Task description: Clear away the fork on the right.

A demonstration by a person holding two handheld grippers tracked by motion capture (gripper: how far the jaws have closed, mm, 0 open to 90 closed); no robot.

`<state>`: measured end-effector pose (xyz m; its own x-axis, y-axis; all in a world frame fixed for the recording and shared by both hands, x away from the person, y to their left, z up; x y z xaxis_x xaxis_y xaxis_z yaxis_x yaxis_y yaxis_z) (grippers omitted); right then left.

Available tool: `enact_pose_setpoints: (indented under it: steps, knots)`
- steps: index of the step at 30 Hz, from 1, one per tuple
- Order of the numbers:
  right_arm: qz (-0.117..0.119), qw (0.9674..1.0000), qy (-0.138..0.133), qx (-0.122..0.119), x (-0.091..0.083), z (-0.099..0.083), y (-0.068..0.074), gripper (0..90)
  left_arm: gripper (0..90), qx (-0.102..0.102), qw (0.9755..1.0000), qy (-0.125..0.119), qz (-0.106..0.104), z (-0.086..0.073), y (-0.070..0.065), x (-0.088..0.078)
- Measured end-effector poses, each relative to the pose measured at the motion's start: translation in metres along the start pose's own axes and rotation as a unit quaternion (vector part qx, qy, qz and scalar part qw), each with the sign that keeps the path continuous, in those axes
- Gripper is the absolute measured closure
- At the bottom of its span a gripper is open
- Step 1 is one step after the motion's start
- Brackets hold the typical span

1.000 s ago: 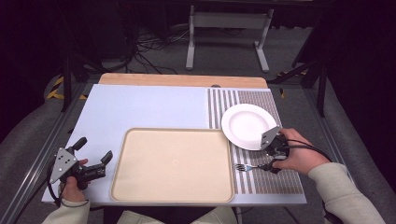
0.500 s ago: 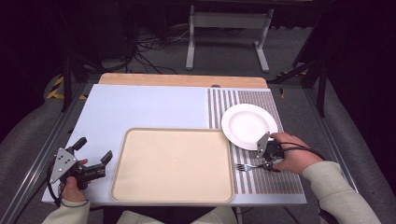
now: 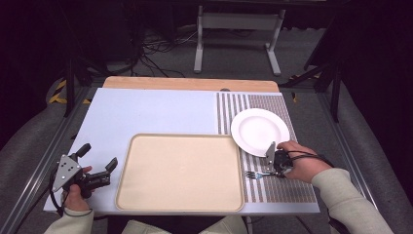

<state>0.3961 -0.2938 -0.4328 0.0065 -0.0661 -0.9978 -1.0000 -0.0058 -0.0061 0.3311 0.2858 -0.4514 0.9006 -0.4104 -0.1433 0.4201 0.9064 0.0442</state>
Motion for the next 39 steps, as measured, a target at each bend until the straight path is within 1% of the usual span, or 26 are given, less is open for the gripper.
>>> enact_pose_setpoints:
  steps: [2,8,10,13,16,20,21,24,28,29,32,39]
  knots:
    - [-0.001,1.0000,0.004,-0.001,0.000,0.001,0.000,77.4,0.0,0.000,1.0000,0.001,0.000,0.000,0.000,0.000]
    - [0.001,1.0000,0.000,0.002,0.000,0.001,0.000,77.4,0.0,0.000,1.0000,0.001,-0.001,0.000,0.000,0.000]
    - [0.001,1.0000,0.005,0.001,0.000,0.001,0.000,77.4,0.0,0.000,1.0000,0.001,0.000,0.000,0.000,0.000]
    - [0.000,1.0000,0.006,0.000,0.000,0.001,0.000,77.4,0.0,0.000,1.0000,0.001,0.000,0.000,0.000,0.000]
    - [0.001,1.0000,0.000,0.002,0.000,0.001,0.000,77.5,0.0,-0.001,1.0000,0.001,0.000,0.000,0.000,0.000]
    - [0.001,1.0000,0.001,0.002,0.000,0.000,0.000,77.6,0.0,-0.002,1.0000,0.001,0.000,0.000,0.000,0.000]
    - [0.002,1.0000,-0.003,0.003,-0.001,0.001,-0.001,77.6,0.0,-0.003,1.0000,0.001,0.001,0.000,0.000,0.000]
    - [-0.001,0.9999,-0.006,0.010,-0.007,0.001,-0.001,77.6,0.0,-0.002,1.0000,0.001,0.000,0.000,0.000,0.000]
    - [-0.010,0.9997,-0.017,0.016,-0.022,0.001,-0.001,77.6,0.0,-0.002,1.0000,0.001,0.000,0.000,0.000,0.000]
    - [-0.010,0.9997,-0.017,0.016,-0.022,0.001,-0.001,77.6,0.0,-0.002,1.0000,0.001,0.000,0.000,0.000,0.000]
    - [-0.016,0.9993,-0.022,0.024,-0.032,0.002,-0.002,77.6,0.0,-0.003,1.0000,0.001,0.000,0.000,0.000,0.000]
    - [-0.028,0.9989,-0.030,0.022,-0.049,0.008,-0.007,77.6,0.0,-0.003,1.0000,0.001,0.001,0.000,0.000,0.000]
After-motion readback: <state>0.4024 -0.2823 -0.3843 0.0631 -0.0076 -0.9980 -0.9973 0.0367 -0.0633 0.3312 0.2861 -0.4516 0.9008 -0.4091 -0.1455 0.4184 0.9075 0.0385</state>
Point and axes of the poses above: each handheld gripper's, and its own axes: x roughly forward along the jaws, z roughly out of its top, y roughly to its left, the point moved 2 cm from there along x, roughly forward along the jaws, and after that the axes turned 3 degrees about z, right-handed, at the moved point
